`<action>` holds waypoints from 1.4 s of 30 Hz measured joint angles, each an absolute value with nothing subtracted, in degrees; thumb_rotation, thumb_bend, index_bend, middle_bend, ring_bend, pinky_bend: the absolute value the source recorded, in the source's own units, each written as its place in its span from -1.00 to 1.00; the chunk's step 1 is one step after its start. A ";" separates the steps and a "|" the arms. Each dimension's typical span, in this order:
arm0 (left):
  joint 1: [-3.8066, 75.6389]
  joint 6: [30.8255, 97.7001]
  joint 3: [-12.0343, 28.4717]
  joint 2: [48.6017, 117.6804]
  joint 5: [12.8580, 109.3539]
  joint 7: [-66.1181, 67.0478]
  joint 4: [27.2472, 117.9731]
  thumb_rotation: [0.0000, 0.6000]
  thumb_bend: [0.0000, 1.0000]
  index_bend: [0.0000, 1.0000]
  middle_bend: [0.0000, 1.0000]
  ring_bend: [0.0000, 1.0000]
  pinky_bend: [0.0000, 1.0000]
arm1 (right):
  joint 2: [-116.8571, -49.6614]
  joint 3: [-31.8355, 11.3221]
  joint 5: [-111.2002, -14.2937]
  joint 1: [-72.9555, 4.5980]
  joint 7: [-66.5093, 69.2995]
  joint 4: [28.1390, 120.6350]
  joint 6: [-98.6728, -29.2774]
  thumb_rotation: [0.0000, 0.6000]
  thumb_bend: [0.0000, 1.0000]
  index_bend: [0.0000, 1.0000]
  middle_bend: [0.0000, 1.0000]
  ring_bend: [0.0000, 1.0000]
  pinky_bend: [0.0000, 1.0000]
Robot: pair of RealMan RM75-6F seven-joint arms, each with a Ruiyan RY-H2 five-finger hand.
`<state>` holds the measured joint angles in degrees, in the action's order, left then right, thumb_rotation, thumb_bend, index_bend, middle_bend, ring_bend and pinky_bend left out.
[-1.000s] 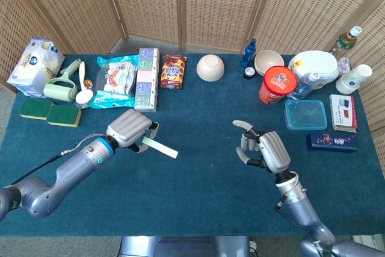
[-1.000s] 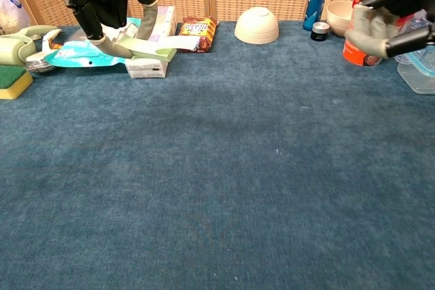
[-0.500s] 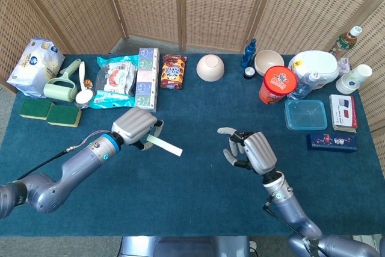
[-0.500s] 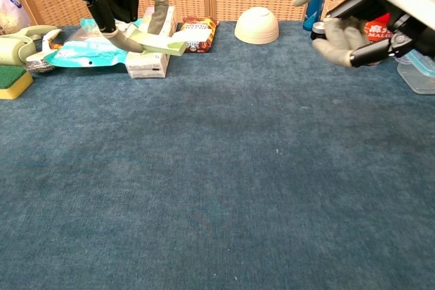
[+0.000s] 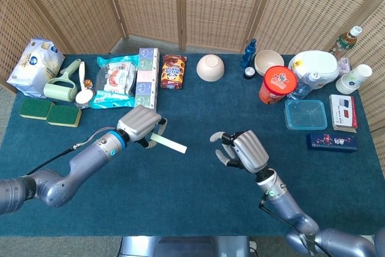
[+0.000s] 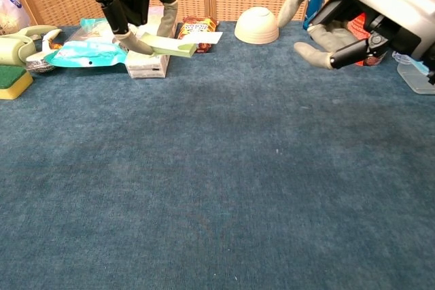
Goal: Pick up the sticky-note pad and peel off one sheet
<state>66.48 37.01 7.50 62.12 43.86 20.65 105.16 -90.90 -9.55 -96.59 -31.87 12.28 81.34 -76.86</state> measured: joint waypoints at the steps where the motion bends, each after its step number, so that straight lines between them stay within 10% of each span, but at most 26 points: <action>1: 66.68 37.02 7.39 62.20 43.68 20.69 105.07 1.00 -0.04 0.70 1.00 1.00 1.00 | -91.02 -9.54 -96.59 -31.94 12.26 81.29 -76.96 1.00 -0.16 -0.17 0.85 0.80 0.65; 42: 77.00 35.71 5.56 65.46 35.16 19.92 103.30 1.00 -0.04 0.70 1.00 1.00 1.00 | -94.47 -8.69 -96.94 -35.50 9.28 79.32 -78.99 1.00 -0.16 -0.15 0.87 0.82 0.65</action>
